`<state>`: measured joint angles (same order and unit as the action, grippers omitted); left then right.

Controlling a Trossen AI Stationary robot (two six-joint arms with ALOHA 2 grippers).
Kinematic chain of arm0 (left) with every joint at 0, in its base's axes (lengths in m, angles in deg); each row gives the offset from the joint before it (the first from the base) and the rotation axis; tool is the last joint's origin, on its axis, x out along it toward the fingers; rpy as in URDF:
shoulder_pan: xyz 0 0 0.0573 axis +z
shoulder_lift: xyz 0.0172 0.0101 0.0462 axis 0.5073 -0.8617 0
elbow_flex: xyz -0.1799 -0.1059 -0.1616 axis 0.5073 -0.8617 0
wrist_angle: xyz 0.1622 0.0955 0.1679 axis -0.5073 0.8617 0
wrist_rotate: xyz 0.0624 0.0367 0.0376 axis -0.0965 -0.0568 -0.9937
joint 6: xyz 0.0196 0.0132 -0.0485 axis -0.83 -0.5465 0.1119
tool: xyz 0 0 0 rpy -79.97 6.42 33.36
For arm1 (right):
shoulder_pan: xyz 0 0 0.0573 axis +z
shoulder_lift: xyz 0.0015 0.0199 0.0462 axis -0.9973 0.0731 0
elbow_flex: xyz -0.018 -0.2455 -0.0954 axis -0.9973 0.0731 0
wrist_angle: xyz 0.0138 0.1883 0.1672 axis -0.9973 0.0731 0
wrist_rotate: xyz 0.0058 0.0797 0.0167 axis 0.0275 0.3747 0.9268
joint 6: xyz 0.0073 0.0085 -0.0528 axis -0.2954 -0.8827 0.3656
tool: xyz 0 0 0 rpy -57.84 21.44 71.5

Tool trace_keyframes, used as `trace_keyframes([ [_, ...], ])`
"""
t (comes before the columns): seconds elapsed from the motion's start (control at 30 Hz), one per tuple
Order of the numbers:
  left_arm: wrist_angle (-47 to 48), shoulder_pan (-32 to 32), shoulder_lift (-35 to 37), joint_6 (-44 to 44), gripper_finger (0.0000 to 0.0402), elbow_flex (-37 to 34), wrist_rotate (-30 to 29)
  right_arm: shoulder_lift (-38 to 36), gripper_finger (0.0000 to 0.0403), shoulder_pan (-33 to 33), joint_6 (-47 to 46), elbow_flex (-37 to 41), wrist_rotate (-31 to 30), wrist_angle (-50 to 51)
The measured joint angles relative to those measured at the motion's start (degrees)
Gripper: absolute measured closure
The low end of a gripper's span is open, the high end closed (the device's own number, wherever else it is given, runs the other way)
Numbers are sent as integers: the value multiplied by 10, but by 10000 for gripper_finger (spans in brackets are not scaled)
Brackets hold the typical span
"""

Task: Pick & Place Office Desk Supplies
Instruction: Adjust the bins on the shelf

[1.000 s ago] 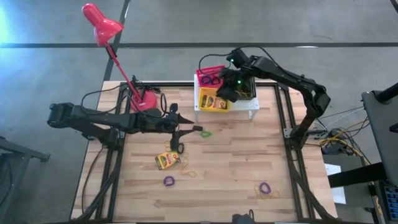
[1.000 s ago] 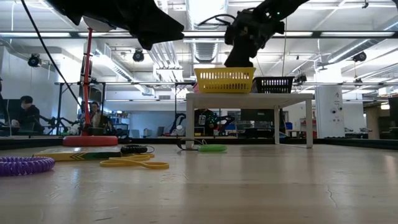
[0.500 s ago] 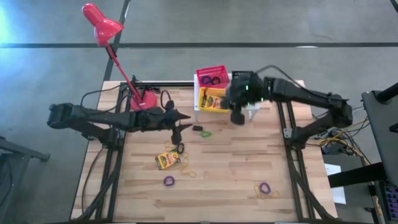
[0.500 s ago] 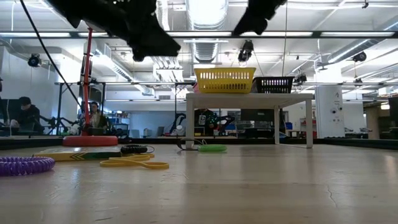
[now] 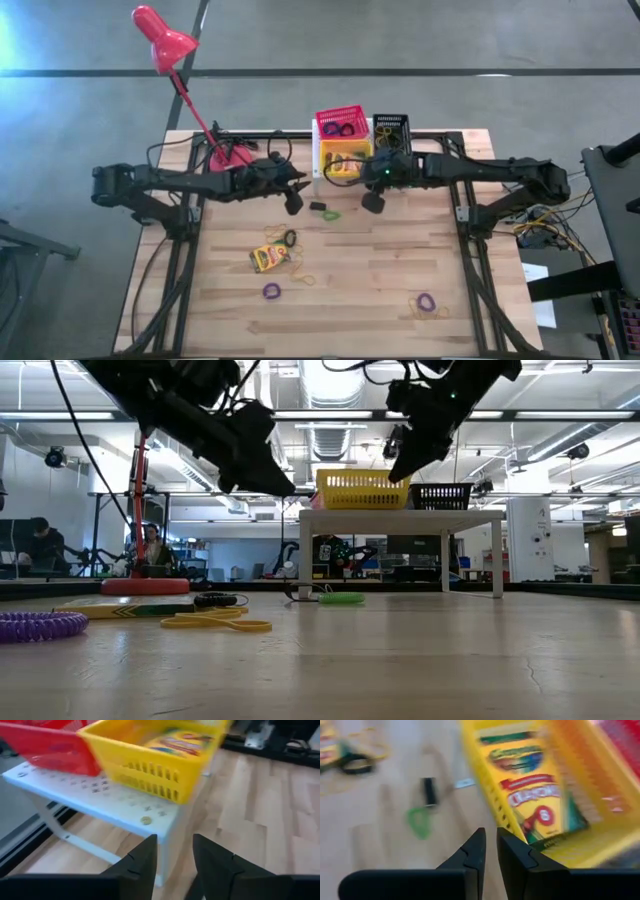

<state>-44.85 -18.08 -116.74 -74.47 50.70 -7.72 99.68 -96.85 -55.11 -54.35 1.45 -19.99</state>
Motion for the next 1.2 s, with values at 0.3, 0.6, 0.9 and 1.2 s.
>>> trace_keyframes([
  [0.3, -12, -3, 2, 0, 277, 3, 20, -8, 360, 3, 10, -49, -29, 70],
  [0.6, 144, 98, -6, -10, 286, 99, 35, -71, 360, -54, -50, -111, -109, 185],
  [0.9, 121, 241, -79, -65, 321, 153, 129, -65, 360, -317, -39, -86, -86, 173],
  [1.2, 115, 256, -200, -89, 396, 253, 162, -29, 360, -434, 5, -82, 77, 147],
])
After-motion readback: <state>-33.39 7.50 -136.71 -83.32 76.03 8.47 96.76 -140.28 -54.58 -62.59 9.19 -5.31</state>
